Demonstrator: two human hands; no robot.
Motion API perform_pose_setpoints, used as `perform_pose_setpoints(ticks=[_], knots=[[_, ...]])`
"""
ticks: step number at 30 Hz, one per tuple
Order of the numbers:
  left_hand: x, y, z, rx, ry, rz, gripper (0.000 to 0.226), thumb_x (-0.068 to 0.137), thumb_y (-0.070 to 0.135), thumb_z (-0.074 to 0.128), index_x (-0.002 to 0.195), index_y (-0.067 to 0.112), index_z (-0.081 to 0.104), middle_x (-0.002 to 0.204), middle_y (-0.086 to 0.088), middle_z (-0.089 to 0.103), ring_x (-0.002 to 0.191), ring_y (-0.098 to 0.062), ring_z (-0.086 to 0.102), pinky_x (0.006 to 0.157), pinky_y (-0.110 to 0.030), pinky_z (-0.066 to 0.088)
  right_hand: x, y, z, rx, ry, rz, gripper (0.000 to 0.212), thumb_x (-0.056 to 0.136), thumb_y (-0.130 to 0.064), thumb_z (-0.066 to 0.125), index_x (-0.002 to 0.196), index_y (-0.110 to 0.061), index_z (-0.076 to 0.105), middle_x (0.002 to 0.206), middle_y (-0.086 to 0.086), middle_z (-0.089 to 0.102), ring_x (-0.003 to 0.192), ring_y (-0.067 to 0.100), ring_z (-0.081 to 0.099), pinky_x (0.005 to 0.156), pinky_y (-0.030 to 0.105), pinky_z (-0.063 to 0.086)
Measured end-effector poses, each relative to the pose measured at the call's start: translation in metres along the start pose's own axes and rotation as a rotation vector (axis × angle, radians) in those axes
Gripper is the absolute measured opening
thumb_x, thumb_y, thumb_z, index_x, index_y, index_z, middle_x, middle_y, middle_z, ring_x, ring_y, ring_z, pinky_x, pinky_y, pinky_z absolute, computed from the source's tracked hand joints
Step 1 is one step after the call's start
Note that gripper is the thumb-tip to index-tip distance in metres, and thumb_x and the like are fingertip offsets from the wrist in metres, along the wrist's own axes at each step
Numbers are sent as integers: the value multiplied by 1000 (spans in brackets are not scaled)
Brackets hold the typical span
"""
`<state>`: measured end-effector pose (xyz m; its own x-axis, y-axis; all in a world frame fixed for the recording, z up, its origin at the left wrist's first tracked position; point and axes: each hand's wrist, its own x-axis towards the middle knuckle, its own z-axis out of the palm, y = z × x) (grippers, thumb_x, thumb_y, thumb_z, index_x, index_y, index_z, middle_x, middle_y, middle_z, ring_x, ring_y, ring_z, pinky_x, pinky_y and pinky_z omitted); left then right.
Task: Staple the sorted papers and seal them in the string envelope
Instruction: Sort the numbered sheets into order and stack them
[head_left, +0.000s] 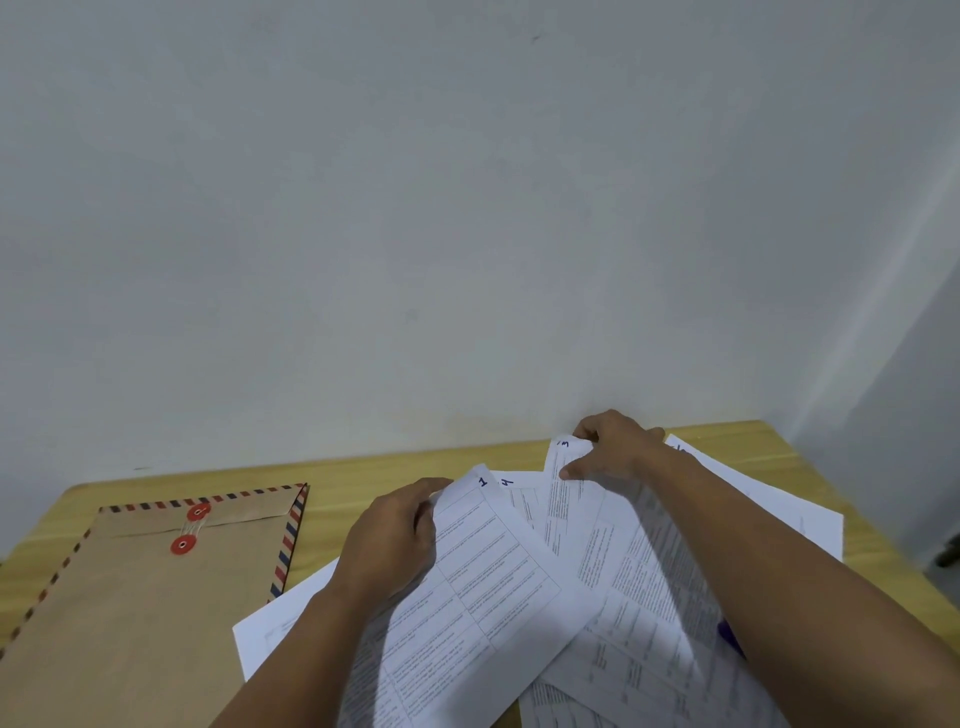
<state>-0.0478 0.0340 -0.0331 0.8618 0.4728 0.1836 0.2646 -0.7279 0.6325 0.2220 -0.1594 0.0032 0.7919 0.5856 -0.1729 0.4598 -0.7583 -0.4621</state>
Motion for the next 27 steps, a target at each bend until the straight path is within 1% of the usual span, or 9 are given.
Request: perform_pose_setpoints(ticks=[4,7,9,11,14,18,21,24,27], knots=[[-1,1,0,-1,6,1,50,95,11,47,124,48,64,82,27,71,75,-3,65,60,-31,53,-1,4,2,34,108,-26,15,87,-37,77,78,-25,74,79,-16,69,92,10,61,81,40,22],[-3,7,-4,-19,22,-4,42,98,13,48,122,43,65,70,21,68,64,-6,62,57,-31,50,-9,2,-2,26,177,-40,25,95,-34,67,74,-25,77,68,-17,68,81,2,60,80,40,22],[-6,13,-9,-28,37,-9,36,100,14,48,117,41,64,61,17,64,55,-9,55,53,-31,42,-16,-2,-12,14,219,-39,29,96,-38,64,73,-26,77,61,-17,63,79,3,59,81,40,23],[-8,19,-19,-34,59,-2,31,100,14,50,112,39,64,62,15,64,55,-10,55,53,-32,40,-26,-8,-26,52,259,-48,25,95,-40,66,75,-31,78,67,-19,65,84,4,59,84,39,23],[-14,35,-39,-2,88,26,24,100,14,52,110,31,66,75,13,68,69,-9,60,61,-35,46,-46,-23,-55,147,332,-69,12,91,-38,73,80,-40,78,79,-28,68,92,-1,57,87,37,22],[-27,66,-70,32,143,79,19,100,15,53,107,27,66,77,12,67,71,-9,60,62,-33,46,-81,-44,-95,225,431,-147,19,91,-33,75,73,-42,75,77,-28,70,84,-14,55,87,38,23],[-40,89,-92,32,184,131,14,102,20,53,103,29,65,77,15,66,73,-6,60,64,-32,47,-106,-63,-121,226,528,-195,21,92,-35,73,73,-44,75,85,-22,75,84,-5,58,88,39,24],[-50,106,-112,27,229,161,11,102,25,54,102,29,65,84,15,69,78,-6,63,70,-36,53,-130,-84,-140,223,599,-262,17,93,-39,71,79,-43,77,92,-20,77,96,3,64,89,38,24],[-59,120,-129,16,270,181,11,102,25,55,101,30,65,88,17,70,82,-5,64,74,-38,55,-151,-105,-156,234,636,-329,15,95,-40,69,85,-40,80,90,-19,77,98,5,67,88,37,22]])
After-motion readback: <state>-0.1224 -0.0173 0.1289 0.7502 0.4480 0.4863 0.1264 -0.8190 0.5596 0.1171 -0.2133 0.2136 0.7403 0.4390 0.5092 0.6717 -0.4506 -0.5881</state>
